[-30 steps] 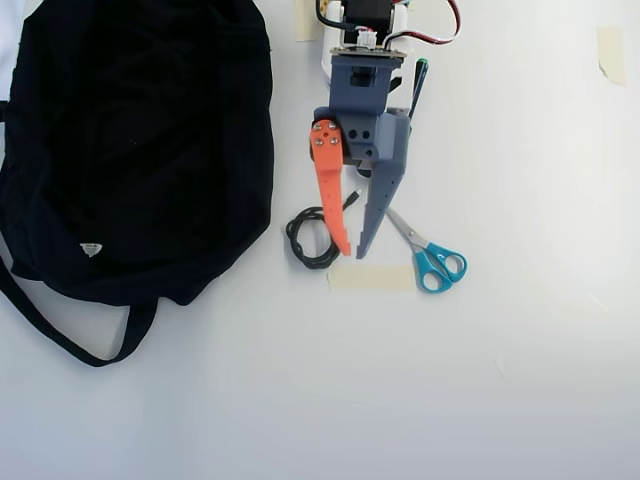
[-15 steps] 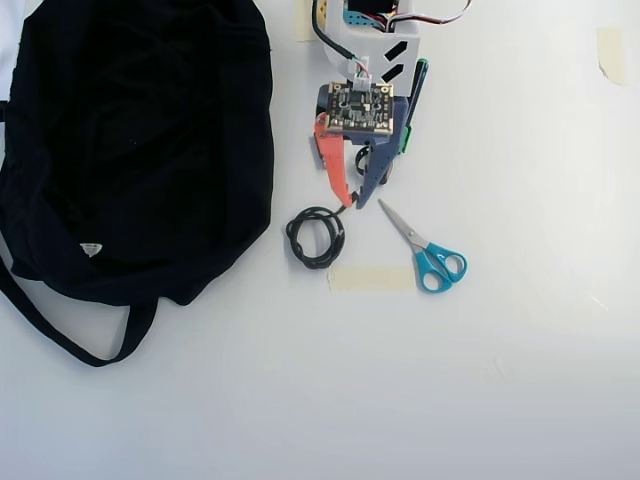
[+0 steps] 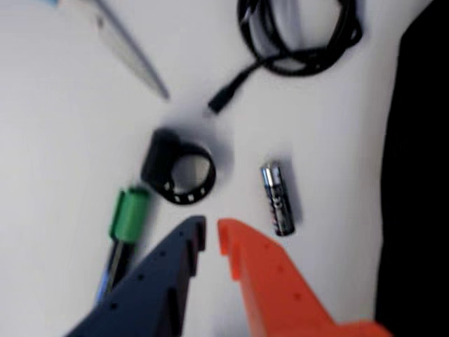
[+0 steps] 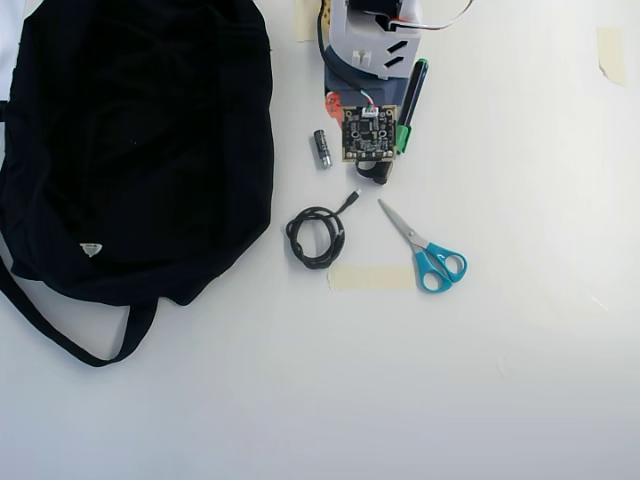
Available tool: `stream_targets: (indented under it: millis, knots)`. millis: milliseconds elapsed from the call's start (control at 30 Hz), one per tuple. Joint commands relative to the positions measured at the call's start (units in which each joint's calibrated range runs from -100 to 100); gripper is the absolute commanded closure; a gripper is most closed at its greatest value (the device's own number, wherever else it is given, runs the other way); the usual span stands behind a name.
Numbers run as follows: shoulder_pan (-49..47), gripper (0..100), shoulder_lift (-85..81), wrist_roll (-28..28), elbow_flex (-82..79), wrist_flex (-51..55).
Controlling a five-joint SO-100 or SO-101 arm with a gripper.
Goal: Put the cable into the black bag
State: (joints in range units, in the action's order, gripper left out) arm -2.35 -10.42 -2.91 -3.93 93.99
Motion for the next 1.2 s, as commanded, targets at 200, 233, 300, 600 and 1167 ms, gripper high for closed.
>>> stream_targets:
  millis: [200, 233, 300, 600, 1167]
  knots:
    - [-0.12, 98, -1.61, -6.17, 2.76, 1.27]
    - [-0.19, 98, -1.61, -6.17, 2.76, 1.27]
    - [-0.19, 98, -1.7, -6.17, 2.76, 1.27]
    - [-0.49, 98, -1.7, -5.96, 2.76, 1.27]
    - [0.11, 97, -0.45, -8.32, 1.95, -1.14]
